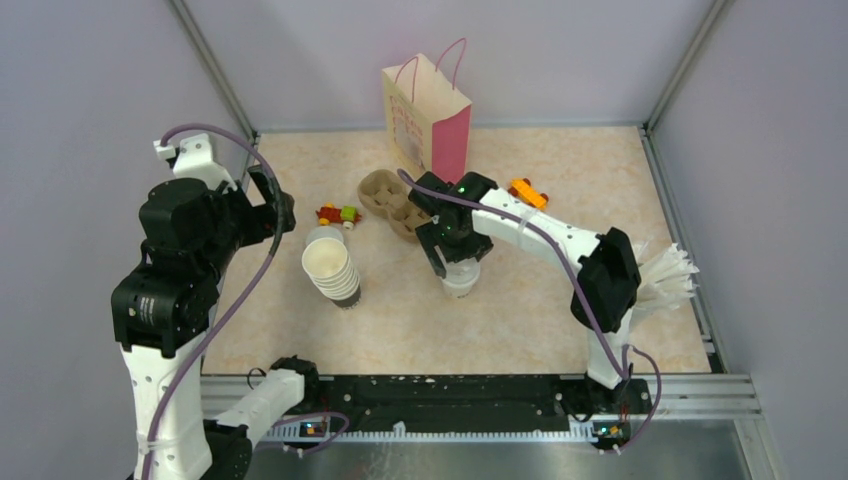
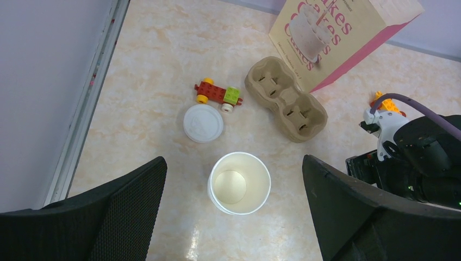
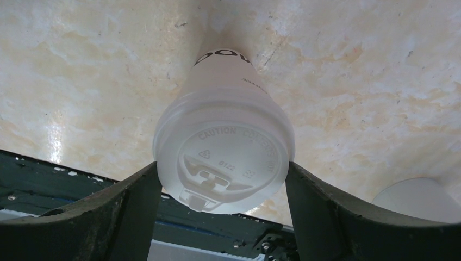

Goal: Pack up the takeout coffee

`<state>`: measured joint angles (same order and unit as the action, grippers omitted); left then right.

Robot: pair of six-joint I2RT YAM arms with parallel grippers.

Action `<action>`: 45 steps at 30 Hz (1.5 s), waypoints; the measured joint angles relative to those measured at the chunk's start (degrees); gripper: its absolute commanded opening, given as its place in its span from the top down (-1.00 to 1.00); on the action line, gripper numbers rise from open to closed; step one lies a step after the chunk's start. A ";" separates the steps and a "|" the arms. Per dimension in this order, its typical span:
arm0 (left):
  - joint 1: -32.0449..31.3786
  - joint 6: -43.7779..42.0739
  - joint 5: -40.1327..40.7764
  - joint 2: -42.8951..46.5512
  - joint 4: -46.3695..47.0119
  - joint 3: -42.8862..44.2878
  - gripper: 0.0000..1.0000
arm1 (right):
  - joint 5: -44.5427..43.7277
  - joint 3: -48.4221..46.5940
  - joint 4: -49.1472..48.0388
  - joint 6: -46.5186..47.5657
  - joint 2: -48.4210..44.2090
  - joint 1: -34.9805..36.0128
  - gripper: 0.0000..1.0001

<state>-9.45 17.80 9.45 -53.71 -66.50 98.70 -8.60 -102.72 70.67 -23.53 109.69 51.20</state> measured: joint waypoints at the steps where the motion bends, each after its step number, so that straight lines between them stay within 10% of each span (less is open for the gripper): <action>1: -0.04 -0.02 0.20 0.00 0.00 0.00 -0.97 | 0.04 0.17 0.09 0.04 0.02 0.00 -0.55; 45: -0.26 -0.44 -0.22 0.04 -0.42 1.95 -0.98 | 0.04 1.68 -3.34 1.97 -1.09 0.00 -0.87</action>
<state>-9.72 17.37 9.23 -53.67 -66.92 100.64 -8.56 -101.03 67.33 -21.56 108.60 51.20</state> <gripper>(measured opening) 0.987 0.927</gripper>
